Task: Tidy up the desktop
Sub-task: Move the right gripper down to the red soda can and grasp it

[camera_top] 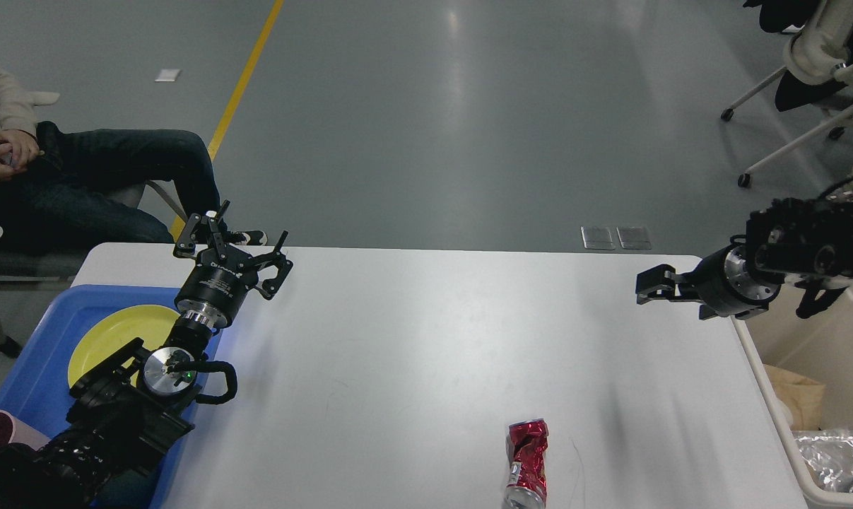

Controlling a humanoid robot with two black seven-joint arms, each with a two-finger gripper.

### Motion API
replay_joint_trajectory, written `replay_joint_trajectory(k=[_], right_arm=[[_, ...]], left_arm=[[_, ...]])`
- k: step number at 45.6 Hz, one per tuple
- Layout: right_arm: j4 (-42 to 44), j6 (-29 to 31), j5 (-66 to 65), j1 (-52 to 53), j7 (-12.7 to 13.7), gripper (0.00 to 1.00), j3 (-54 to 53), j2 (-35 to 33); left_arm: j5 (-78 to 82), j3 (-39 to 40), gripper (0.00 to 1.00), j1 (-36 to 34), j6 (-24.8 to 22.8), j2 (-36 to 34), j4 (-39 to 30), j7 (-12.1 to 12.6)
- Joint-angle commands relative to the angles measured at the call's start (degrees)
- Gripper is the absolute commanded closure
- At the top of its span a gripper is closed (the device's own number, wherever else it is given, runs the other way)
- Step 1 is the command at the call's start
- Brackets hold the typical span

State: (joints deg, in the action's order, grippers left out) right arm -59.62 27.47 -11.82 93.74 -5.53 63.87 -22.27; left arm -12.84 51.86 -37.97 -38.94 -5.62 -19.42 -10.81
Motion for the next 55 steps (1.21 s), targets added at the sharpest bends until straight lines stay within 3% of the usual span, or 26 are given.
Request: replay_joint_trajectory(k=[1, 6, 13, 27, 55], right_arm=[[-0.85, 17.94, 0.04, 6.18, -0.01, 0.0, 0.29, 4.33], [-0.93, 27.53, 0.13, 9.62, -0.01, 0.0, -0.06, 8.03], [-0.41, 27.53, 0.57, 5.5, -0.01, 0.0, -0.76, 11.55], [1.26, 15.78, 0.57, -11.03, 0.08, 0.0, -9.99, 11.81], [10.75, 11.03, 0.57, -24.04, 0.17, 0.0, -16.15, 15.68]], left_arm=[[0.0, 0.0, 0.04, 0.0, 0.0, -0.09, -0.01, 0.0], [0.0, 0.0, 0.04, 0.0, 0.0, -0.09, -0.01, 0.0], [0.0, 0.0, 0.04, 0.0, 0.0, 0.08, -0.01, 0.0], [0.0, 0.0, 0.04, 0.0, 0.0, 0.08, -0.01, 0.0], [0.0, 0.0, 0.04, 0.0, 0.0, 0.08, -0.01, 0.0]])
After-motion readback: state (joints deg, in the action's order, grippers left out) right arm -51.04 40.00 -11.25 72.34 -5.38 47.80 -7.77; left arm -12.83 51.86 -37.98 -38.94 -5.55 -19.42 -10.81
